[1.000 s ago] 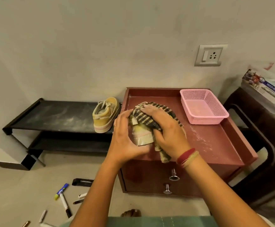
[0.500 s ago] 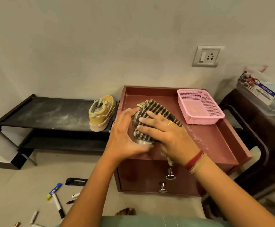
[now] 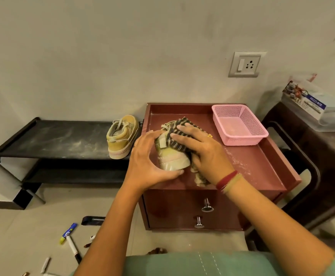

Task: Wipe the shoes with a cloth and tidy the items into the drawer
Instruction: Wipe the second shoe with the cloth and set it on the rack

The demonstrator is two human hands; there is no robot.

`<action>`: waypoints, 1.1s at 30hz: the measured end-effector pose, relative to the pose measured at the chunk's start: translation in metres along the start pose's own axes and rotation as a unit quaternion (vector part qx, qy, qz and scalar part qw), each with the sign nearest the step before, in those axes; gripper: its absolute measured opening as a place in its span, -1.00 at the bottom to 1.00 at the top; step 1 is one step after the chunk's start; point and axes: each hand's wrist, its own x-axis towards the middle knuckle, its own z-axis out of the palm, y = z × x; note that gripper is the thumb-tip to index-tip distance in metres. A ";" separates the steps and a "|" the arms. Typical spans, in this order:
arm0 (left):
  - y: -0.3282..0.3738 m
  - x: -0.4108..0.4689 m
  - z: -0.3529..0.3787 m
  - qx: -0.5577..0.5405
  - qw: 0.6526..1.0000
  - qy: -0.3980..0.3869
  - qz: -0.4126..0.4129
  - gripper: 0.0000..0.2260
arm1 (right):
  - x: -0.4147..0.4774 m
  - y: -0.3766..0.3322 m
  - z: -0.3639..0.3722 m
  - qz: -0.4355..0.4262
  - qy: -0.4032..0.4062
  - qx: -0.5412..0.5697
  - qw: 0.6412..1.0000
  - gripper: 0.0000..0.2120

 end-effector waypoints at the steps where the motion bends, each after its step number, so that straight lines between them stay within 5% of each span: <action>1: -0.001 0.000 -0.001 0.000 1.000 0.001 -0.001 -0.17 | 0.001 -0.005 0.001 -0.012 -0.007 0.000 1.000 -0.55; 5: 0.000 -0.002 -0.002 0.013 1.000 -0.002 -0.013 -0.12 | -0.001 -0.018 0.009 -0.166 -0.104 -0.010 0.981 -0.62; 9: 0.000 0.001 -0.003 0.005 1.000 0.011 0.004 -0.16 | 0.011 0.000 -0.001 0.046 -0.007 0.055 0.997 -0.48; 14: 0.006 0.001 -0.002 0.019 1.000 0.016 0.009 -0.21 | 0.007 -0.019 0.003 -0.094 -0.087 0.032 0.991 -0.57; 18: 0.004 0.001 -0.001 0.026 0.999 0.024 0.006 -0.11 | 0.018 -0.009 -0.002 0.021 -0.025 0.050 0.998 -0.49; 22: 0.001 0.000 -0.002 0.033 0.999 0.014 0.008 -0.15 | 0.008 -0.016 0.004 -0.102 -0.081 0.022 0.991 -0.63; 26: -0.001 0.000 -0.004 0.033 0.999 0.015 0.013 -0.13 | 0.013 -0.004 -0.002 0.044 -0.017 0.064 0.997 -0.45; 30: 0.001 0.000 -0.003 0.040 0.998 0.025 0.032 -0.20 | 0.002 -0.018 0.006 -0.111 -0.090 0.034 0.989 -0.57; 33: -0.001 0.002 -0.004 0.030 0.999 0.032 0.012 -0.14 | 0.010 -0.006 0.003 0.017 -0.041 0.071 0.996 -0.47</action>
